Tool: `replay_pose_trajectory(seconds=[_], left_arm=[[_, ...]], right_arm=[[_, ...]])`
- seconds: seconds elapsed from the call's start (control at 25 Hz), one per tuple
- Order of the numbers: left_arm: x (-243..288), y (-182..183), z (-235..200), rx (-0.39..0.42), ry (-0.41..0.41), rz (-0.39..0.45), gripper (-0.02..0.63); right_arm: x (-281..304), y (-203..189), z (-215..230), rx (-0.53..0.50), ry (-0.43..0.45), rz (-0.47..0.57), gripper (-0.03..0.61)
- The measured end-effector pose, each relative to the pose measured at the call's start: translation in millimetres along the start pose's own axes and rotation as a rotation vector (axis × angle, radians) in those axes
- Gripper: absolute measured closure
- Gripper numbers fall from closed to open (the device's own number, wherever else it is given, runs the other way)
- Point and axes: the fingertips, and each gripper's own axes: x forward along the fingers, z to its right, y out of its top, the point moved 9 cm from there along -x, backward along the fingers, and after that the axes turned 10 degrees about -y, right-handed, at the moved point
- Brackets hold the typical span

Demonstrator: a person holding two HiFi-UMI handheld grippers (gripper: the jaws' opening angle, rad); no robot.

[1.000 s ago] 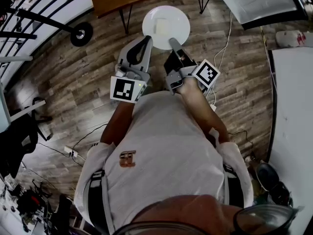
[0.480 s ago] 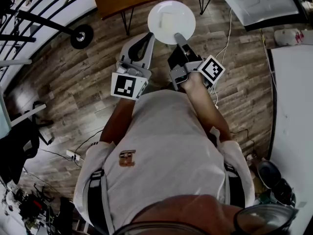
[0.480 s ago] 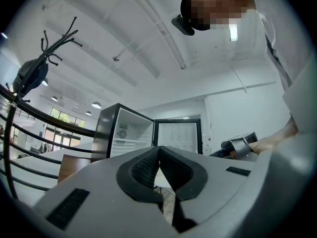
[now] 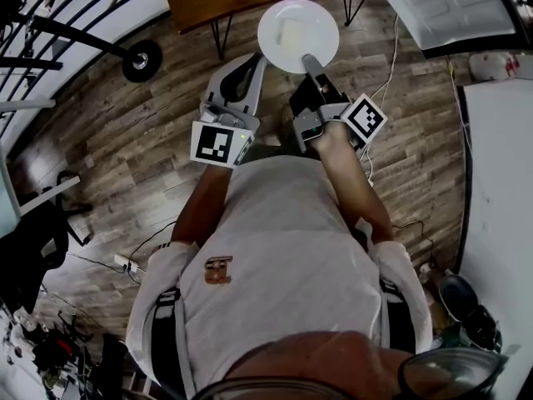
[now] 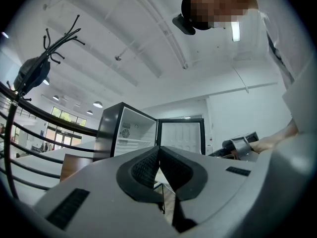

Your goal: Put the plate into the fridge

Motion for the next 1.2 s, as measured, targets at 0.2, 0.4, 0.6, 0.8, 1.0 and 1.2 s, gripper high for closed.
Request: replay_pose_trajectory(seconds=[0.2, 0.4, 0.6, 0.8, 1.0, 1.2], left_arm=[[12, -3, -5, 0.007, 0.002, -0.009, 0.595], [33, -7, -14, 0.013, 0.014, -0.013, 0.595], [61, -9, -33, 0.026, 0.035, -0.017, 0.595], [93, -13, -57, 0.033, 0.060, -0.025, 0.595], [129, -22, -81, 0.045, 0.083, -0.033, 0.594], [164, -29, -99, 0.053, 0.109, -0.036, 0.595]], right_arm=[[10, 9, 2, 0.014, 0.007, 0.002, 0.532], [29, 28, 4, 0.023, 0.014, -0.014, 0.532], [57, 53, 4, 0.020, 0.017, -0.027, 0.532], [92, 80, -1, 0.019, 0.022, -0.050, 0.532], [127, 111, 1, 0.008, 0.020, -0.064, 0.532], [157, 142, 1, 0.008, 0.020, -0.085, 0.532]])
